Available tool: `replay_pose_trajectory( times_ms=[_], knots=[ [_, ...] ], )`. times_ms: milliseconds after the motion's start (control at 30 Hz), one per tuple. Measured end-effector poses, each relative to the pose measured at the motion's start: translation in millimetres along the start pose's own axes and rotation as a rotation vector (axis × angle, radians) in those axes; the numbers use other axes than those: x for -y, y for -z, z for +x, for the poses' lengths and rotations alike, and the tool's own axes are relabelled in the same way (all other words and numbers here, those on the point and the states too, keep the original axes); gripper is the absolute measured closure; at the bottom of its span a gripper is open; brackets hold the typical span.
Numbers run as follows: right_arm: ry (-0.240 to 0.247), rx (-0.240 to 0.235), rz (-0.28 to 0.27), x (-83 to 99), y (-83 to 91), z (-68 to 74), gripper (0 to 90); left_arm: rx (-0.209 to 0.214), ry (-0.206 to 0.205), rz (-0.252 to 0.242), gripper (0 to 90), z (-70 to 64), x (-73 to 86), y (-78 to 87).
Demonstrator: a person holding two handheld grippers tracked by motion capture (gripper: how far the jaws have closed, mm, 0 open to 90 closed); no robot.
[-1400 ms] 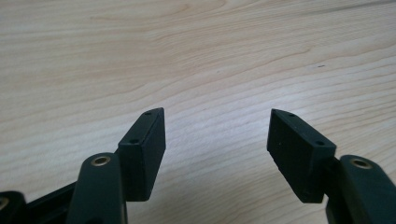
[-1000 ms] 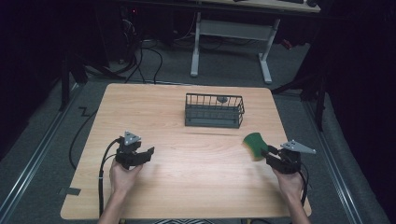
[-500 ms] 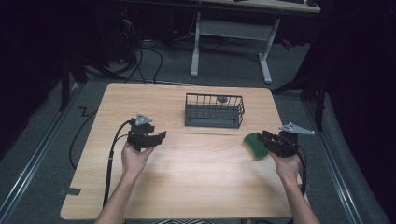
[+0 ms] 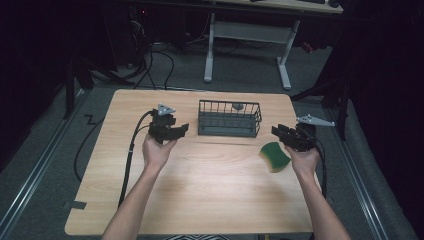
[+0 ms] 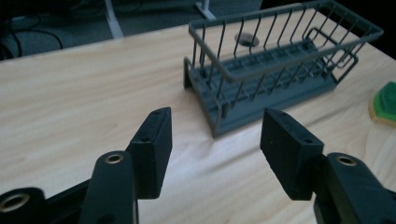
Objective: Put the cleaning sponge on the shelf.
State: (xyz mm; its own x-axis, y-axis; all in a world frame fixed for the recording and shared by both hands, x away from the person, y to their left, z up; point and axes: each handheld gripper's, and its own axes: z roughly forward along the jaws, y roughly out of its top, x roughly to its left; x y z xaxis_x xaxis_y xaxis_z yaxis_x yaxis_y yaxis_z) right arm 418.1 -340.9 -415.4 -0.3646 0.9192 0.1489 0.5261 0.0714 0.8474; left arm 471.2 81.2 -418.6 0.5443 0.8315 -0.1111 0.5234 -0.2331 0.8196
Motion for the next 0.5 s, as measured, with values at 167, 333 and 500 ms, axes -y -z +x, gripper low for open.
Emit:
replay_pose_trajectory(
  times_ms=[167,333,500],
  knots=[
    [0.013,0.016,0.015,-13.9,-12.5,-0.2,63.5,0.009,0.008,0.007,45.8,-2.9,-17.8,-13.8],
    [0.012,0.033,0.044,-24.7,-30.8,-1.5,64.3,0.018,0.026,0.017,48.1,-6.4,-28.0,-32.6],
    [0.004,0.048,0.062,-29.6,-44.0,-2.5,64.4,0.006,0.038,0.047,48.3,-6.2,-34.3,-47.8]
  ],
)
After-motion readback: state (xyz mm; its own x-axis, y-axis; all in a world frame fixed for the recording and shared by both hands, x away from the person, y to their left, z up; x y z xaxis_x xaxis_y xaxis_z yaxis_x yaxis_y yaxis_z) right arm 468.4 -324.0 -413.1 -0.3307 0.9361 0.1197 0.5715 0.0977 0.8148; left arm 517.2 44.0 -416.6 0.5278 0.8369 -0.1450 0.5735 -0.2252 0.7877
